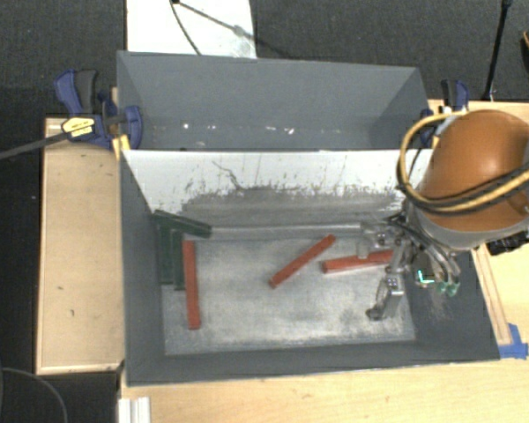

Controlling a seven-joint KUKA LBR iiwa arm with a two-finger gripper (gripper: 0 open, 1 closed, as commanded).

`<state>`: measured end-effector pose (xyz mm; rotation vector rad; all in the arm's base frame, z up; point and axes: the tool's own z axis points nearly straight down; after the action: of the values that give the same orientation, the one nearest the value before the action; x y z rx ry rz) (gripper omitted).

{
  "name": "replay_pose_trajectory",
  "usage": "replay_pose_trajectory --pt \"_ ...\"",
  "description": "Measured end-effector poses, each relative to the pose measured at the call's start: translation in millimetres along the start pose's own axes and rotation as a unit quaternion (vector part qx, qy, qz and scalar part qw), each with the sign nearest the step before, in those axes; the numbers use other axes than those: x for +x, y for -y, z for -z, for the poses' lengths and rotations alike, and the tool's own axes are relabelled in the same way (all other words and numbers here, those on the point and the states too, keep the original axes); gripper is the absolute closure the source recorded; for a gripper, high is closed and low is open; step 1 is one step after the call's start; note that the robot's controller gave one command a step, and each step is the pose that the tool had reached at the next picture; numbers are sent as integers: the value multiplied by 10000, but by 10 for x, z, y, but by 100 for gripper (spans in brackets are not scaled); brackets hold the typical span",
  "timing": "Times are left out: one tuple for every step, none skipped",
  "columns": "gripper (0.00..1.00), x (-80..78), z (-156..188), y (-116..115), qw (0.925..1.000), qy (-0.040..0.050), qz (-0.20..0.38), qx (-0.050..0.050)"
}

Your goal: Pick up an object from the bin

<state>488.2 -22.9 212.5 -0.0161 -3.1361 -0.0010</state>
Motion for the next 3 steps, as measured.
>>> replay_pose_trajectory --pt "0 -413 -1041 870 9986 16 -521 8" --pt "0 -1035 -1427 713 10000 60 -72 3" --pt "100 -1019 -1410 720 10000 51 -75 5"
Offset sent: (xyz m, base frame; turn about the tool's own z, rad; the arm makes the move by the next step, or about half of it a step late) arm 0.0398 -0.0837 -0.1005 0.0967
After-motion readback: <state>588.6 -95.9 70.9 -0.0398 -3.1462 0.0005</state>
